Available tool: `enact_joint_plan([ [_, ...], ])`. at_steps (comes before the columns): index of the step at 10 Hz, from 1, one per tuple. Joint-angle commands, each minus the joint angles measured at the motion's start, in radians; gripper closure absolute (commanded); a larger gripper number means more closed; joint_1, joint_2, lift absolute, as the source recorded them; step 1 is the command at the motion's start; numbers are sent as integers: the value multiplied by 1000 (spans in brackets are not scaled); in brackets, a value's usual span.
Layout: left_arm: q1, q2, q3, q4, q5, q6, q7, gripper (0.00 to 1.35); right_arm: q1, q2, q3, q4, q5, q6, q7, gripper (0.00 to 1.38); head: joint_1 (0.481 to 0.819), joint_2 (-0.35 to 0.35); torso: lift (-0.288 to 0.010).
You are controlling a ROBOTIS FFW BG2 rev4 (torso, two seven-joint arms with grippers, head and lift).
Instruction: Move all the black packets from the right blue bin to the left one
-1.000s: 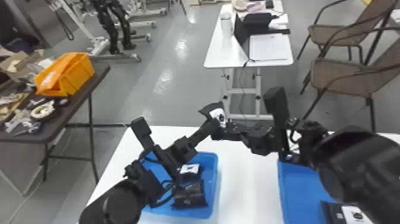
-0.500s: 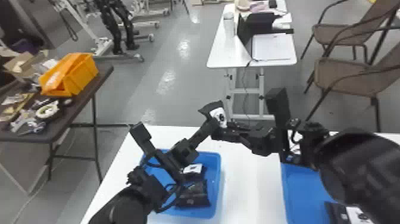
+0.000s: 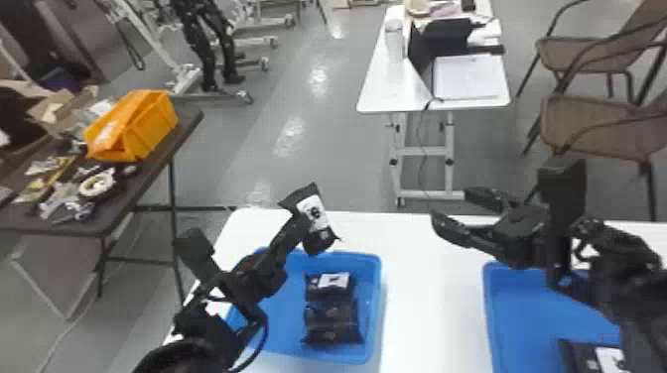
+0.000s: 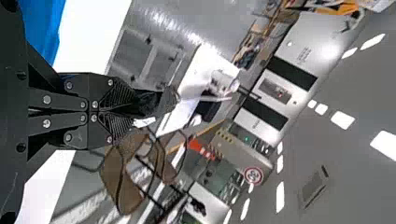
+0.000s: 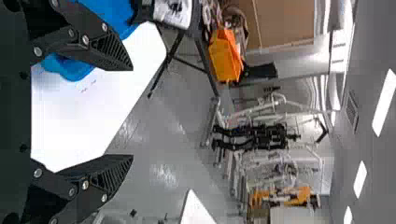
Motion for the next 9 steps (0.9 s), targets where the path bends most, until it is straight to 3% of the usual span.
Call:
enact_joint_plan([
  [1,24,-3,50,-1,-179,-69,0,1219,106,19,-91,-59,42,3,0,256,695,271,0],
  [3,59,-3,57,1,-311,-109,0,1220,159,30,-120,-101,87,3,-8,257,695,296,0],
  [4,72,-3,45,1,-386,-169,-2,1070,172,31,-120,-119,107,2,-33,257,695,302,0],
  [5,79,-3,33,1,-444,-224,-14,479,195,33,-131,-141,107,-9,-68,257,695,302,0],
  [6,79,-3,28,1,-437,-214,-31,53,217,36,-146,-160,105,-9,-94,256,695,295,0],
  [7,79,-3,16,1,-408,-218,-38,59,246,40,-168,-179,100,-7,-109,256,695,276,0],
  [8,87,-3,1,-1,-381,-257,-37,148,291,45,-197,-222,94,29,-138,256,695,257,0],
  [9,92,-3,-9,-3,-357,-290,-32,162,357,48,-221,-292,93,77,-206,257,695,234,0],
])
